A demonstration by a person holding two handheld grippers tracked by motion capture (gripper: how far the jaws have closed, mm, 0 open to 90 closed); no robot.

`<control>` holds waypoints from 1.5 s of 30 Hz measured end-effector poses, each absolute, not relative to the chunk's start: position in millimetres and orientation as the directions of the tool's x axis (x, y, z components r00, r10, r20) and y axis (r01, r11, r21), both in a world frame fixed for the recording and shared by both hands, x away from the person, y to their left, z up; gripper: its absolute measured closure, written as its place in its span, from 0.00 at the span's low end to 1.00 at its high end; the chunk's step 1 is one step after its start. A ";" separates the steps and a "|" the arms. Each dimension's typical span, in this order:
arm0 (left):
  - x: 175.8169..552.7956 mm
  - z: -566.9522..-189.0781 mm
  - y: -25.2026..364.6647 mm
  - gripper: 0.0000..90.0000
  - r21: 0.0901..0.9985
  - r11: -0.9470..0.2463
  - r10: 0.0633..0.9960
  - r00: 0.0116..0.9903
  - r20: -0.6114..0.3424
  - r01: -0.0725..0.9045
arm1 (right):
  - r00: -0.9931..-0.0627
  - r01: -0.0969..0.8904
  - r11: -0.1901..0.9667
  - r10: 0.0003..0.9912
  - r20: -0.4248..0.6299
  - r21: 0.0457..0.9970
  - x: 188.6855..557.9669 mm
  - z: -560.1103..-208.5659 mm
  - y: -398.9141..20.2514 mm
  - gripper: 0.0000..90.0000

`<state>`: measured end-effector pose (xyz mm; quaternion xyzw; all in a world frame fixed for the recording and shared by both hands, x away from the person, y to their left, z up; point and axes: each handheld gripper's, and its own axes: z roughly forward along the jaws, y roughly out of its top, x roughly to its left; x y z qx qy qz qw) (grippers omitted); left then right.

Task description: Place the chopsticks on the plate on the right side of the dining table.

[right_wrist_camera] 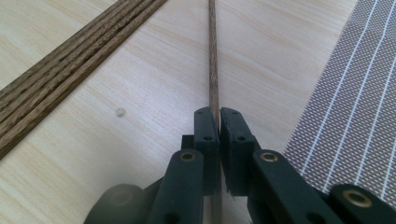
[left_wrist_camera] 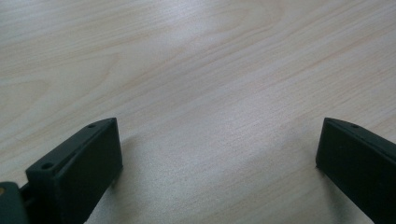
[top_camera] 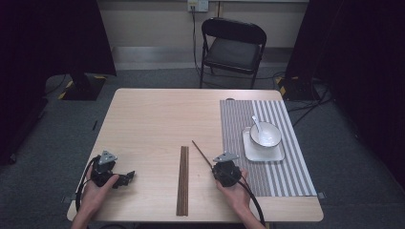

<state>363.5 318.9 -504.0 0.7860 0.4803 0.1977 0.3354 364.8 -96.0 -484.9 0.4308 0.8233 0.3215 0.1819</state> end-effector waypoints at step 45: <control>364.1 -504.1 318.7 0.00 0.718 -0.312 0.888 0.460 -0.012 0.622 | -0.427 0.624 0.283 0.904 0.014 0.729 393.1 -452.7 -168.8 0.95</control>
